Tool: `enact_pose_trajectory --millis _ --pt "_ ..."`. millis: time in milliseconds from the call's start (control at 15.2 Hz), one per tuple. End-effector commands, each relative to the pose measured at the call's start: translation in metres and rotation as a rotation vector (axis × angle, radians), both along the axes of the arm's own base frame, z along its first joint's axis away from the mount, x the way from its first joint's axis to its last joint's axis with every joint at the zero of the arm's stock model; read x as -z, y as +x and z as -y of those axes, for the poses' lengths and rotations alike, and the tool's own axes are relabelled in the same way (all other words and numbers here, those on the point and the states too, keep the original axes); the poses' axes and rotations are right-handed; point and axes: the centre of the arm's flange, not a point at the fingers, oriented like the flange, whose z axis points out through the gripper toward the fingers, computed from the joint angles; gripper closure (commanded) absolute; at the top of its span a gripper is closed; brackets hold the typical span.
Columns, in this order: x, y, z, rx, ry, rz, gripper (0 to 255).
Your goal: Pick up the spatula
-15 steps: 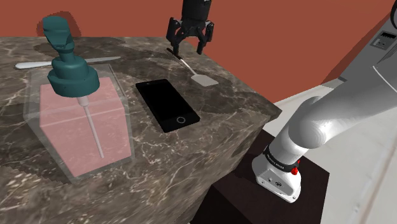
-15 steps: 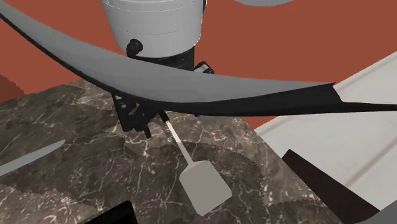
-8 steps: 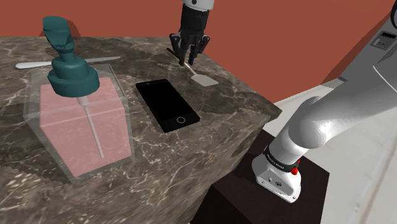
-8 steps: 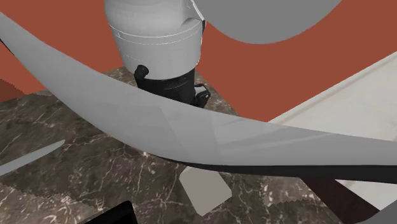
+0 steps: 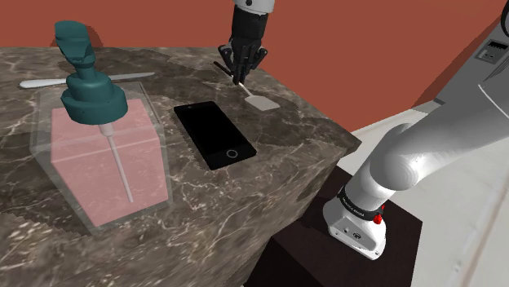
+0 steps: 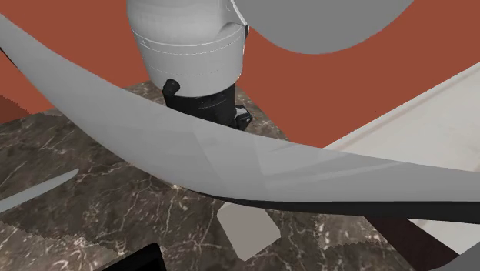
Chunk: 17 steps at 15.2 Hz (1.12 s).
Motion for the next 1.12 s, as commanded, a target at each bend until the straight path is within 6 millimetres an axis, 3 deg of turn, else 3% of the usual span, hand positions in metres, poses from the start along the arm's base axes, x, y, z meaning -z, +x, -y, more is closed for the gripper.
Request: enact_pose_trajectory --millis 0,924,1056 --pt "-0.005 0.000 0.000 0.000 0.000 0.000 255" --pt "-0.079 0.000 0.000 0.000 0.000 0.000 255" --pt "-0.080 0.000 0.000 0.000 0.000 0.000 255"
